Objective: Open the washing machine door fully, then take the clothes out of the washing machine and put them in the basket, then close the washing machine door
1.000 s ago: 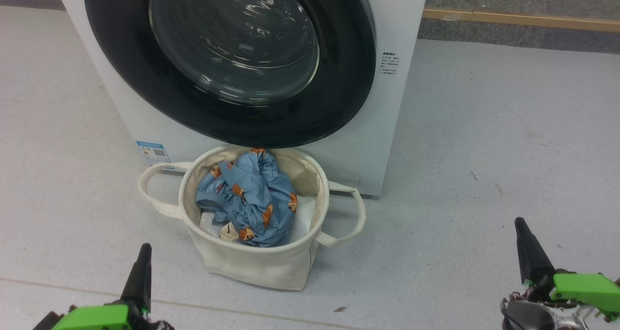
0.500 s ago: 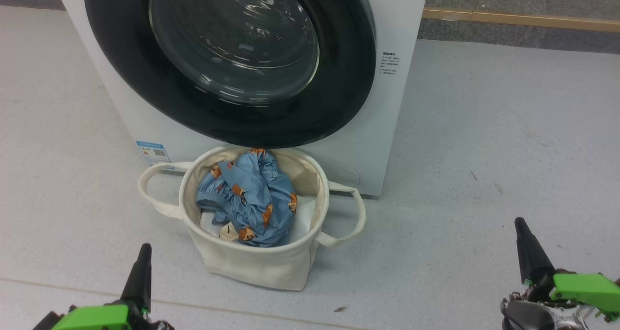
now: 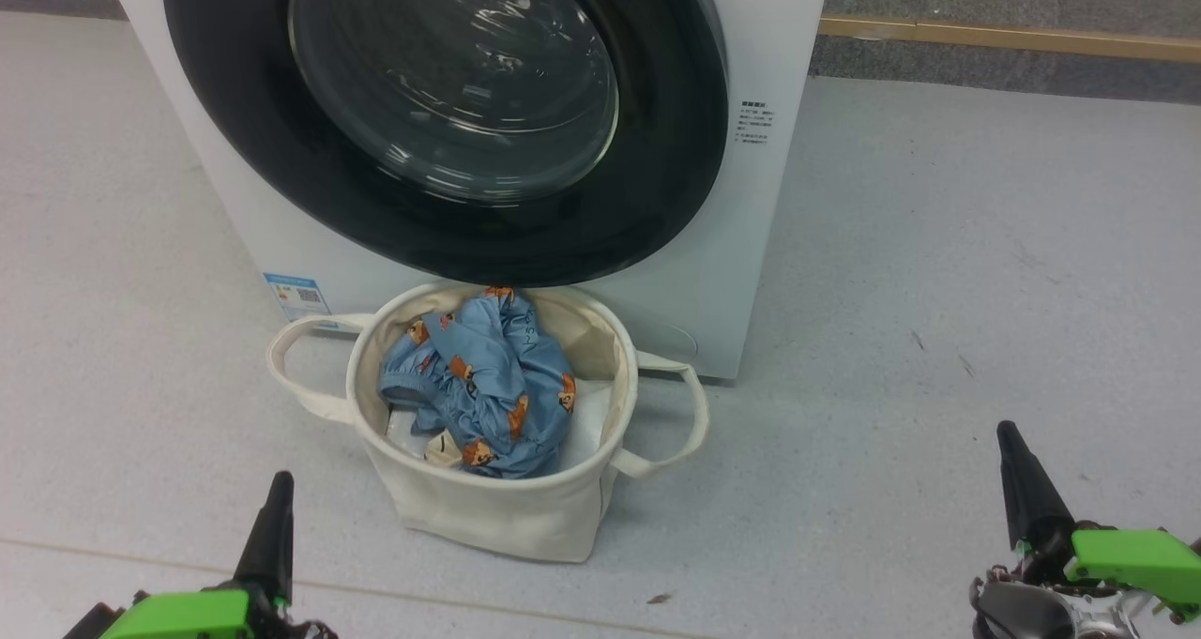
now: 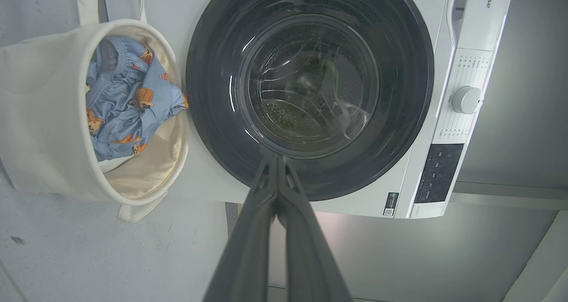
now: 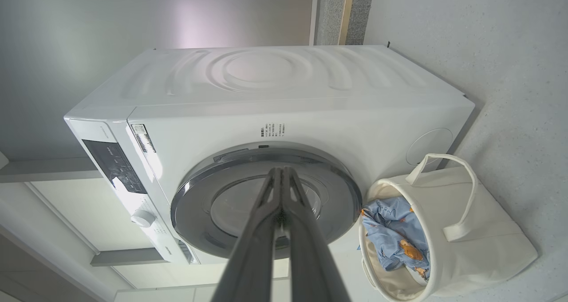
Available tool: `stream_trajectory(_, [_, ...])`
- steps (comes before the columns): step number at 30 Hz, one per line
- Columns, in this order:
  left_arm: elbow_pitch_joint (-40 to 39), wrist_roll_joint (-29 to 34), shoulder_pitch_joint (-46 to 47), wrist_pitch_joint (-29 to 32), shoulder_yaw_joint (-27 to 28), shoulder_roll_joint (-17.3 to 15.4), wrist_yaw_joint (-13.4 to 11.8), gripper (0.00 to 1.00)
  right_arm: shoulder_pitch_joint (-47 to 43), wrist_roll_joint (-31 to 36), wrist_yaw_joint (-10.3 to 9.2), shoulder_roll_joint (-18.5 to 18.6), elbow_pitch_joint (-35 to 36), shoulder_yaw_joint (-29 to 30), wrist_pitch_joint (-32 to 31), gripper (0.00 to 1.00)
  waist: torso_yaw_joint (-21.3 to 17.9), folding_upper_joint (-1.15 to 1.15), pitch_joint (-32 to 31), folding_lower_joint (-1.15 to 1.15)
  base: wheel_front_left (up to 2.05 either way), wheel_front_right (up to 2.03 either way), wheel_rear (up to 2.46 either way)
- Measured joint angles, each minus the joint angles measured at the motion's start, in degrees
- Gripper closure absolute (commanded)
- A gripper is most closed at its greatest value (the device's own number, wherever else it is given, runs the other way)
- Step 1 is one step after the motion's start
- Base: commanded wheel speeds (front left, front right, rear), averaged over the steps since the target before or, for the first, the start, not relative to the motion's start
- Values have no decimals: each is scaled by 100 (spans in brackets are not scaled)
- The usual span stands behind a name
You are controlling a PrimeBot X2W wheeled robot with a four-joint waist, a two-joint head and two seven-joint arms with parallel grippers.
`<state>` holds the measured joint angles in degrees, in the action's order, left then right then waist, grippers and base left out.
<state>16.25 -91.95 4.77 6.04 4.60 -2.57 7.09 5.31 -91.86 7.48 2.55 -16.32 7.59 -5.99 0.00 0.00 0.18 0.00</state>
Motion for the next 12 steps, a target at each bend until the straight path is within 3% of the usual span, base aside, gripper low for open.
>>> stream_trajectory(12, [0, 0, 0, 0, 0, 0, 0, 100, 0, 0, 0, 0, 0, 0, 0, 100, 0, 0, 0, 0, 0, 0, 0])
